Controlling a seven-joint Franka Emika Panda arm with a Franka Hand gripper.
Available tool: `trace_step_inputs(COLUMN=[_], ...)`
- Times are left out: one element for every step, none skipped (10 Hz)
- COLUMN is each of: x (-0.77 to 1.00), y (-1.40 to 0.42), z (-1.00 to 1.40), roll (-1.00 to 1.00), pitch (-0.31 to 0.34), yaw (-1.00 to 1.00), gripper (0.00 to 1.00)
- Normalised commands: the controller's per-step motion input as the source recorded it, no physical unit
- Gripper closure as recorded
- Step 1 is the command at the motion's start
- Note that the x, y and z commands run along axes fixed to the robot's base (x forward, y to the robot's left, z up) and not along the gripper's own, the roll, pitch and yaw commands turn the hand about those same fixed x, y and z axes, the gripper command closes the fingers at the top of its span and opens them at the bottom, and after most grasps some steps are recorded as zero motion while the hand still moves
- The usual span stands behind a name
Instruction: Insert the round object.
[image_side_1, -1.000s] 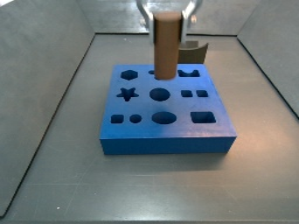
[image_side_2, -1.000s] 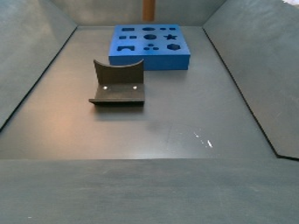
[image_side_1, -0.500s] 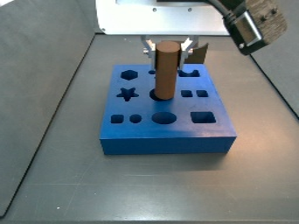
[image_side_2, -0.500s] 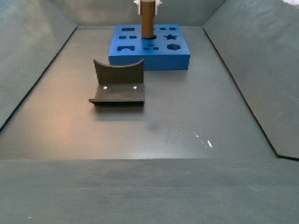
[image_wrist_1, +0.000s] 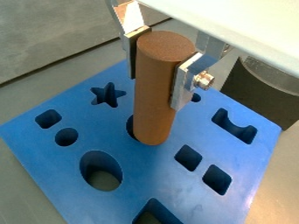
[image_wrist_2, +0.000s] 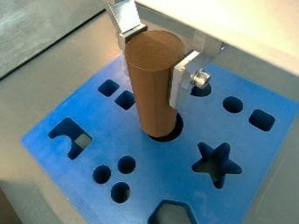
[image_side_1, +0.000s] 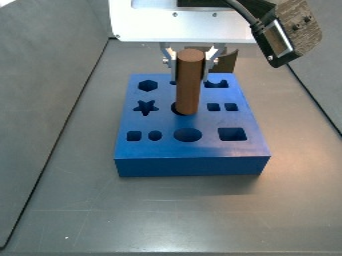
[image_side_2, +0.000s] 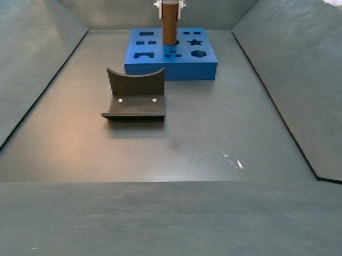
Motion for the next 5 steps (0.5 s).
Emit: trace_step_inputs(x=[-0.18,-0.23,-0.20,0.00,0.00], y=[-0.02,0.00,-0.01,-0.08,-0.03], z=[-0.21,-0.21,-0.23,-0.37,-0.42], roll=[0.08,0.10,0.07,0.05,0.05], pitch=[-0.023,-0.021,-0.027,-0.050,-0.051], yaw=[-0.04,-0.07,-0.07,-0.05,-0.04], gripper=[1.00,1.00,1.00,1.00,1.00])
